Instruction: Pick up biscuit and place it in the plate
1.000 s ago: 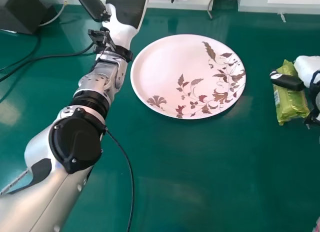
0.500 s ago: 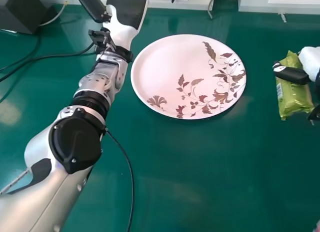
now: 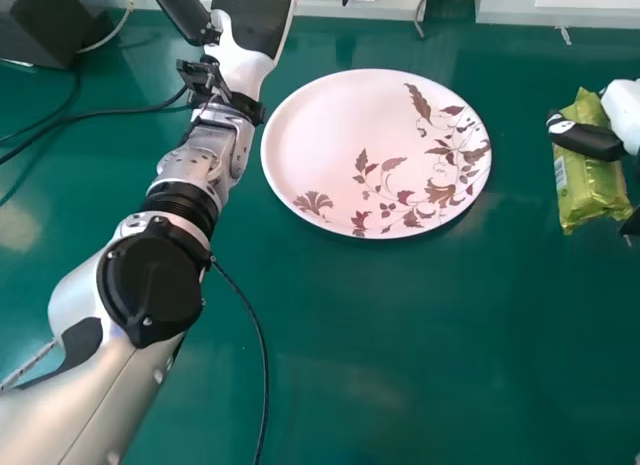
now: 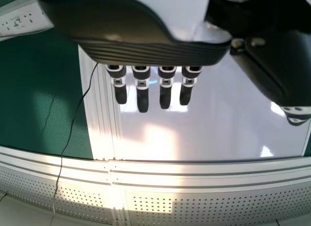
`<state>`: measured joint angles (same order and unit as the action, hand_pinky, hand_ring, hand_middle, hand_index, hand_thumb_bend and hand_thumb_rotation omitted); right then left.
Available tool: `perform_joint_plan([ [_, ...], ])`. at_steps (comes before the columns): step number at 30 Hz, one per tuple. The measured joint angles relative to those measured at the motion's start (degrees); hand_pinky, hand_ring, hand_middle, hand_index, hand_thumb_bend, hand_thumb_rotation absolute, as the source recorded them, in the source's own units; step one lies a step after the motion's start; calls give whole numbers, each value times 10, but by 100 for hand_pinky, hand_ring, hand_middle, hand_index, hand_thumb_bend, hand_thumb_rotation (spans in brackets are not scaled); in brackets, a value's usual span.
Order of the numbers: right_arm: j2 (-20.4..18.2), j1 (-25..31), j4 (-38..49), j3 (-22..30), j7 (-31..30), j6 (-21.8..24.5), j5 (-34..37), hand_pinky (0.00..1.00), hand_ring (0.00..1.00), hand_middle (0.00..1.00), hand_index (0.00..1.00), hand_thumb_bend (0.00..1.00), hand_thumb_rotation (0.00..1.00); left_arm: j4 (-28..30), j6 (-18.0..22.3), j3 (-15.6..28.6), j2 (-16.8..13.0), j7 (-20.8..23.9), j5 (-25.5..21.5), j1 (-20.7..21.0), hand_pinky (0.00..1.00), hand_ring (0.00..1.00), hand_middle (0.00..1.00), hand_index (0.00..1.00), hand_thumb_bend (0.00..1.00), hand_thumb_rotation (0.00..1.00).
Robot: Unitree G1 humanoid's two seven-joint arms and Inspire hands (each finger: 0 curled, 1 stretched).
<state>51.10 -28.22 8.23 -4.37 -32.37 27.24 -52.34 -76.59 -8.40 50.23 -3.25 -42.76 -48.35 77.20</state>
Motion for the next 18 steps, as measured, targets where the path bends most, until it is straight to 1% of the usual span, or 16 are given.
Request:
perform_joint_plan([
  [13,-6,0,55,11,-2,0,-2,8,44,47,48,50,0,0,9,0,0,-1,5,0,98,94,99,100,100,46],
  [16,-7,0,70,11,-6,1,-13,7,44,47,48,50,0,0,13,0,0,-1,6,0,98,94,99,100,100,47],
  [17,-7,0,73,11,-9,1,-16,7,30,47,48,51,0,0,15,-1,0,-1,7,0,99,94,99,100,100,48],
  [18,-7,0,77,11,-13,1,-20,6,23,47,48,52,0,0,16,-1,0,-1,9,0,100,94,99,100,100,48],
])
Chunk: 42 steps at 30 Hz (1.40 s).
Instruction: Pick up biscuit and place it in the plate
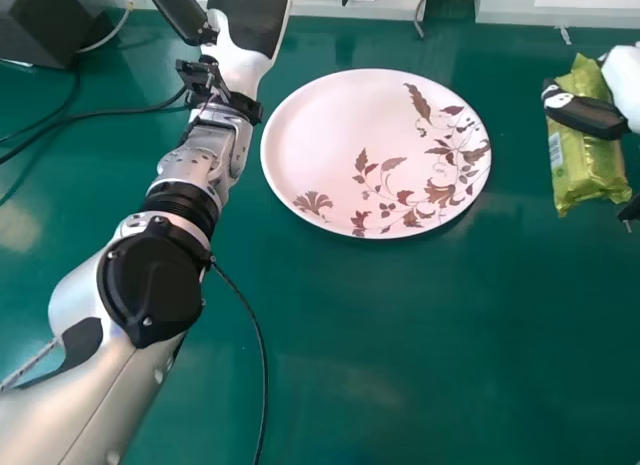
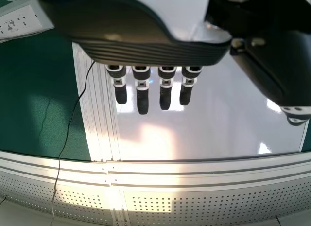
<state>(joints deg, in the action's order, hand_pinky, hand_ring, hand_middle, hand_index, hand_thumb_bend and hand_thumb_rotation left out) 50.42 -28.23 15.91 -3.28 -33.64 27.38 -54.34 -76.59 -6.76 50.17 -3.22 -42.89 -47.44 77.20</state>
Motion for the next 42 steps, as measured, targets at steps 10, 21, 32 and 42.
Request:
perform_joint_plan([
  [10,-6,-17,37,-2,-52,6,-29,6,15,47,48,52,0,0,9,0,1,1,1,0,100,96,100,100,100,49],
  [21,-12,-38,54,-2,-72,-1,-46,6,15,47,48,52,0,0,16,-1,3,0,6,0,99,94,99,100,100,44],
  [32,-27,-50,58,-2,-72,-20,-49,6,15,47,48,52,0,0,8,-1,4,0,7,0,100,94,98,100,100,46],
  [42,-54,-68,47,-2,-39,-48,-49,7,15,47,48,52,0,0,7,-1,5,2,12,0,97,94,99,100,100,41],
])
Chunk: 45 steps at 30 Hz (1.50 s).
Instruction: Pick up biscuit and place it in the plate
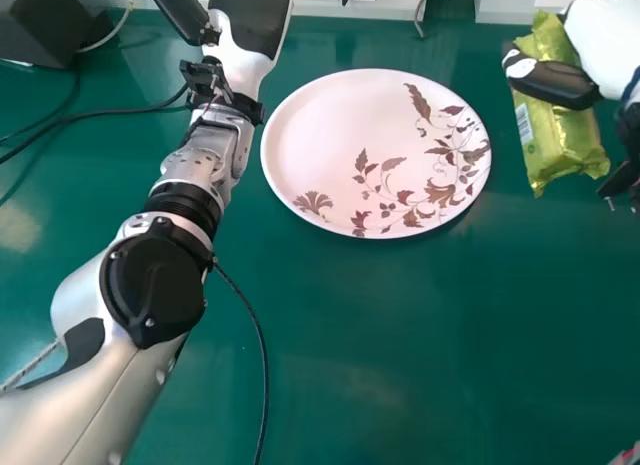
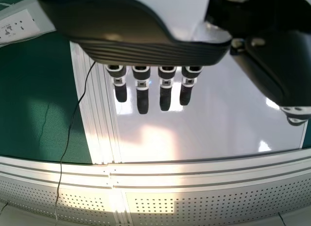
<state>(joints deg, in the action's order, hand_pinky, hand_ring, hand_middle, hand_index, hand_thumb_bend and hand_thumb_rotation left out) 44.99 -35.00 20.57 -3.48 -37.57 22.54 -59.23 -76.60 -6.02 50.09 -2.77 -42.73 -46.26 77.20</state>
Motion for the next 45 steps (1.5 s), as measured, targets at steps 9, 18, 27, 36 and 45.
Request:
perform_joint_plan([
  [9,-12,-6,-32,-2,28,-30,4,7,15,47,48,52,0,0,1,0,0,0,0,0,95,94,98,100,100,40],
  [18,-24,-23,-55,-9,46,-48,9,7,15,47,48,52,0,0,1,0,1,0,1,0,98,94,98,100,100,42],
  [27,-39,-29,-81,-20,85,-63,8,7,14,47,48,52,0,0,3,0,1,-1,1,0,93,92,98,100,100,42],
  [36,-46,-46,-103,-31,109,-73,3,7,14,47,48,52,0,0,3,0,1,-2,1,0,91,91,97,100,100,42],
  [45,-57,-48,-135,-41,135,-91,7,7,15,47,48,52,0,0,7,0,2,-2,1,0,93,92,97,100,99,40],
])
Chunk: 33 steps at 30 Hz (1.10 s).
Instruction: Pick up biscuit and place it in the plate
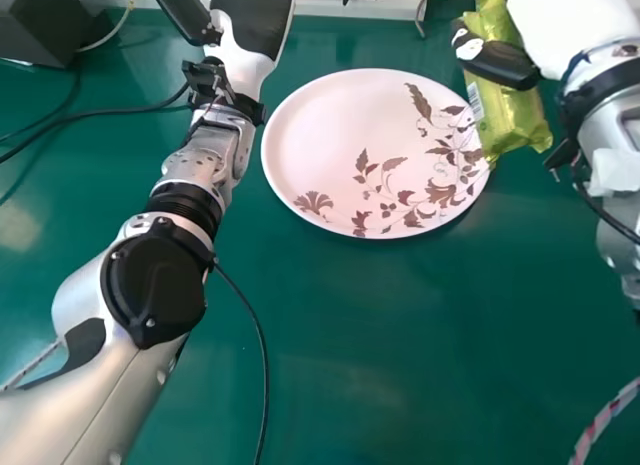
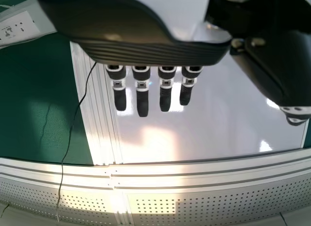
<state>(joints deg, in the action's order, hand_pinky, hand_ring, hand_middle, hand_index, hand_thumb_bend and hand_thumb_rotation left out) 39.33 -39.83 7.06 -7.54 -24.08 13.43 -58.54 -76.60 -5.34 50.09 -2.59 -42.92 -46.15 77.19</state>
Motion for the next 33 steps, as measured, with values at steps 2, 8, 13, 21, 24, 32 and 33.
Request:
perform_joint_plan([
  [2,-1,-1,-8,-2,3,-6,3,7,14,47,48,52,0,0,2,0,1,0,0,0,94,92,97,100,99,40],
  [8,-9,-6,-21,-11,3,-9,3,7,14,47,48,52,0,0,0,0,2,0,0,0,94,92,97,100,100,41],
  [13,-15,-12,-41,-20,22,-13,2,7,14,47,48,52,0,0,0,0,2,-1,-1,0,93,92,97,100,100,41],
  [21,-23,-22,-98,-36,66,-45,15,7,14,47,48,52,0,0,1,0,3,-1,0,0,92,90,96,100,99,44],
  [24,-26,-27,-121,-42,80,-54,17,7,14,47,48,52,0,0,1,0,3,-3,0,0,92,89,96,100,97,45],
  [32,-34,-53,-175,-57,111,-72,25,7,15,47,48,52,0,0,0,0,3,-4,0,0,91,90,96,100,95,51],
  [33,-35,-57,-184,-60,115,-74,27,7,15,47,48,52,0,0,0,0,3,-4,0,0,90,89,96,100,95,52],
])
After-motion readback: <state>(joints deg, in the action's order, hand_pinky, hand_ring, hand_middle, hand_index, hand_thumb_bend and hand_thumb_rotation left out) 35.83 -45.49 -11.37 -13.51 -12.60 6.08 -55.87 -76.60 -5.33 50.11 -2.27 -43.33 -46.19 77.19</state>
